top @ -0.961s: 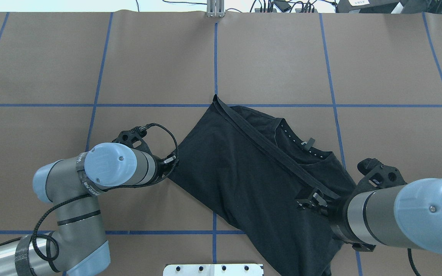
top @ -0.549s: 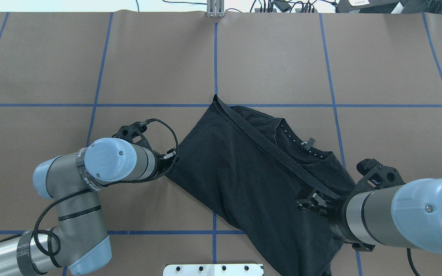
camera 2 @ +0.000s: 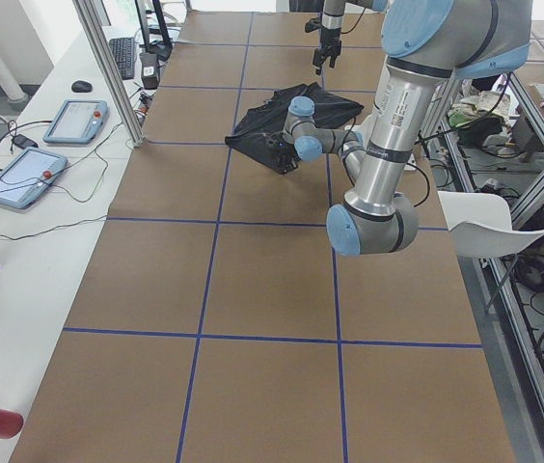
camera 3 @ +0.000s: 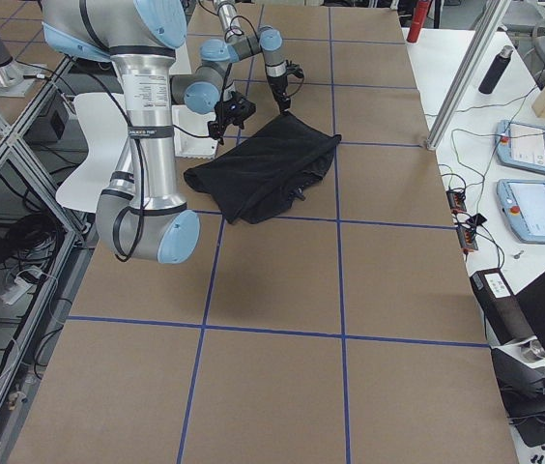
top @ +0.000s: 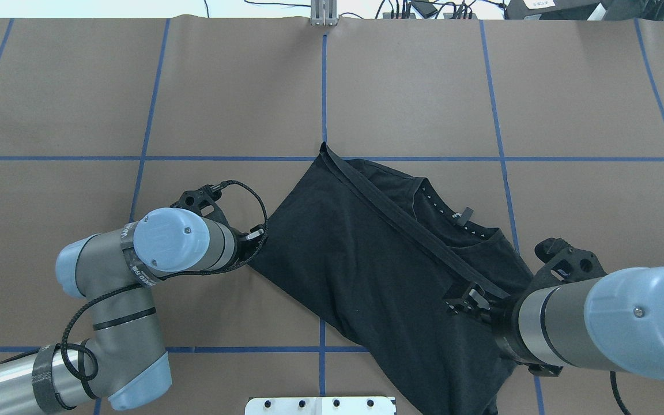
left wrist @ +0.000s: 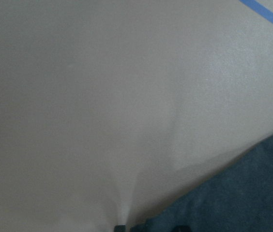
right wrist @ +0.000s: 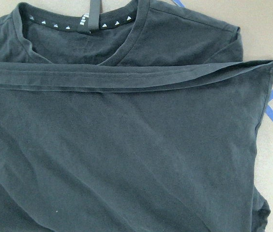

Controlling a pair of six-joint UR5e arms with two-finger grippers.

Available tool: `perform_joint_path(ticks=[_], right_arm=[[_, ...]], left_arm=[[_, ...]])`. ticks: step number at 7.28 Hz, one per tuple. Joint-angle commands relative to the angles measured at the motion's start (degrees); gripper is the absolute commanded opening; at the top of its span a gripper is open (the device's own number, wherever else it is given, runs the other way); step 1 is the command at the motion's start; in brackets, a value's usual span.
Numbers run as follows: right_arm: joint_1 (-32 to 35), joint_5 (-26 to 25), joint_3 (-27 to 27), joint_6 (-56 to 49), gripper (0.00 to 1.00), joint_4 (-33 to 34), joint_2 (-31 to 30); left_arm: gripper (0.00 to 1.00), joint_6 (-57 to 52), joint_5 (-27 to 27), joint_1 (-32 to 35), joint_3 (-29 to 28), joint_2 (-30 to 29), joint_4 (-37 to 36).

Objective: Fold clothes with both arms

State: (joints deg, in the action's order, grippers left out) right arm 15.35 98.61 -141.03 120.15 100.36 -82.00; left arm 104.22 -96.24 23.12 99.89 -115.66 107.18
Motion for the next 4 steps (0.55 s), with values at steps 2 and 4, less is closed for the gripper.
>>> perform_joint_path(ticks=[2,4], right_arm=[[0.03,0.0,0.14,0.0,1.0,0.01,0.0],[0.11,0.0,0.31,0.0,1.0,0.01,0.09]], left_arm=[[0.0,-0.16,0.0,0.35,0.3,-0.09,-0.04],[0.0,-5.21,-0.44,4.72,1.45,-0.09,-0.4]])
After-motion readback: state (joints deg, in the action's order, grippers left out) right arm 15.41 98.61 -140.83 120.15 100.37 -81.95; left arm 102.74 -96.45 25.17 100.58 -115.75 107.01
